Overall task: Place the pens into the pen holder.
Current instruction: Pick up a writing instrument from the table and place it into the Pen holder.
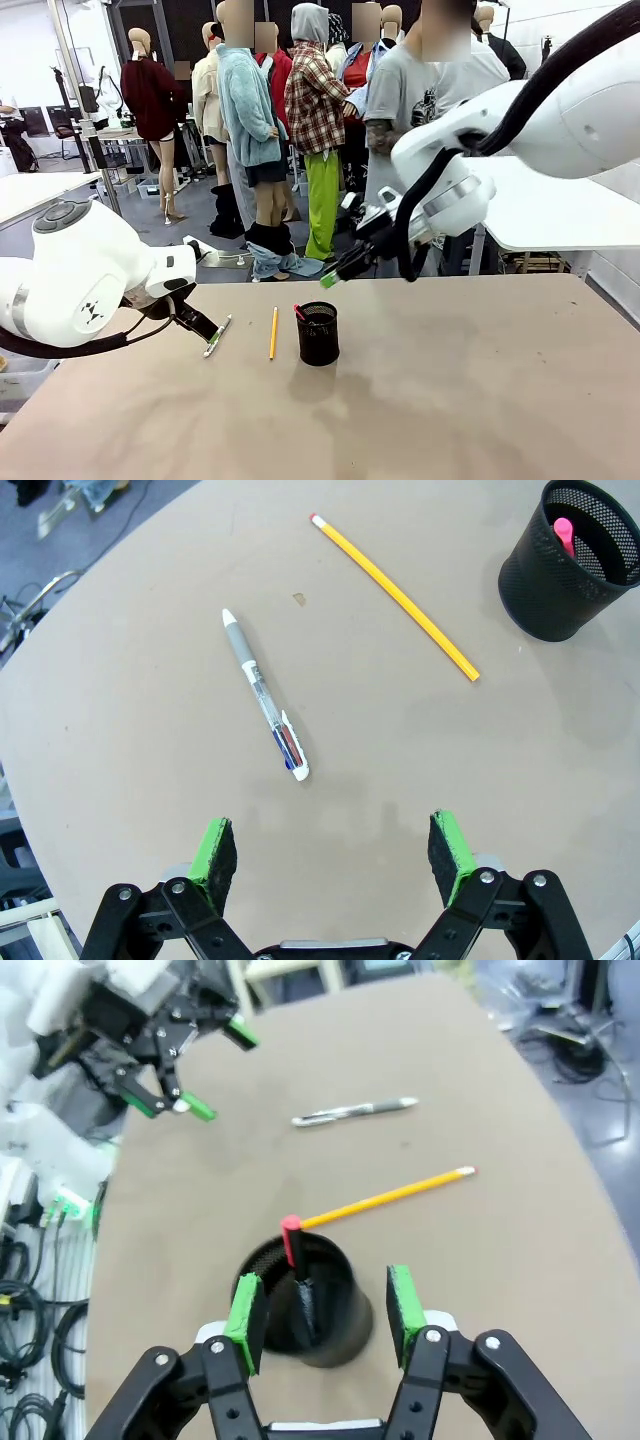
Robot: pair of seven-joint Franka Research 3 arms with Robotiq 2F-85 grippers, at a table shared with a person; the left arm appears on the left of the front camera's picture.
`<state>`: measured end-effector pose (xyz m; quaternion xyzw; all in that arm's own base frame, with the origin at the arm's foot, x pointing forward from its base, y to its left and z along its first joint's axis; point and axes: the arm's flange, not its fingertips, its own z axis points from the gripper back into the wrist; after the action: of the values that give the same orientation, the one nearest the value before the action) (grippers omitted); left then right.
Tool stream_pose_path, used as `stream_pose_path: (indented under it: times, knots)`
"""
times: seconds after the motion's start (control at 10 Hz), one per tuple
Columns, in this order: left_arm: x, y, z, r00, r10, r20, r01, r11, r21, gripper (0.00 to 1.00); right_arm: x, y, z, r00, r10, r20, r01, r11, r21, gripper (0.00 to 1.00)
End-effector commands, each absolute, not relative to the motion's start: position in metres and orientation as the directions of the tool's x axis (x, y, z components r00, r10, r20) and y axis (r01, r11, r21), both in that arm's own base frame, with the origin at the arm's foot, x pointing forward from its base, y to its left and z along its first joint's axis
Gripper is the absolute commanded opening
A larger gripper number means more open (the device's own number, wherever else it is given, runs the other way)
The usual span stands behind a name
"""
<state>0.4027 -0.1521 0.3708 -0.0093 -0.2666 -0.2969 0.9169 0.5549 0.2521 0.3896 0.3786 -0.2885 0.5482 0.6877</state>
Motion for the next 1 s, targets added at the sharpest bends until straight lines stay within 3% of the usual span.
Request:
stream_pose_path:
  times: [0.0, 0.2, 0.5, 0.8, 0.9]
  knots:
    - [0.403, -0.151, 0.371, 0.683, -0.536, 0.496, 0.547, 0.826, 0.139, 1.0, 0.537, 0.214, 0.406, 0.221, 0.532, 0.817, -0.97, 0.21, 0.126, 0.61]
    - [0.403, -0.151, 0.371, 0.683, -0.536, 0.496, 0.547, 0.826, 0.139, 1.0, 0.526, 0.163, 0.427, 0.294, 0.564, 0.772, -0.917, 0.395, 0.061, 0.61]
    - [0.403, -0.151, 0.371, 0.683, -0.536, 0.496, 0.547, 0.826, 0.139, 1.0, 0.52, 0.106, 0.449, 0.611, 0.552, 0.567, -0.692, 0.72, 0.044, 0.61]
    - [0.403, -0.151, 0.371, 0.683, -0.536, 0.496, 0.547, 0.826, 0.139, 1.0, 0.527, 0.08, 0.453, 0.86, 0.442, 0.255, -0.449, 0.893, -0.033, 0.61]
    - [0.403, -0.151, 0.371, 0.683, -0.536, 0.496, 0.547, 0.826, 0.139, 1.0, 0.531, 0.073, 0.452, 0.893, 0.405, 0.196, -0.405, 0.913, -0.041, 0.61]
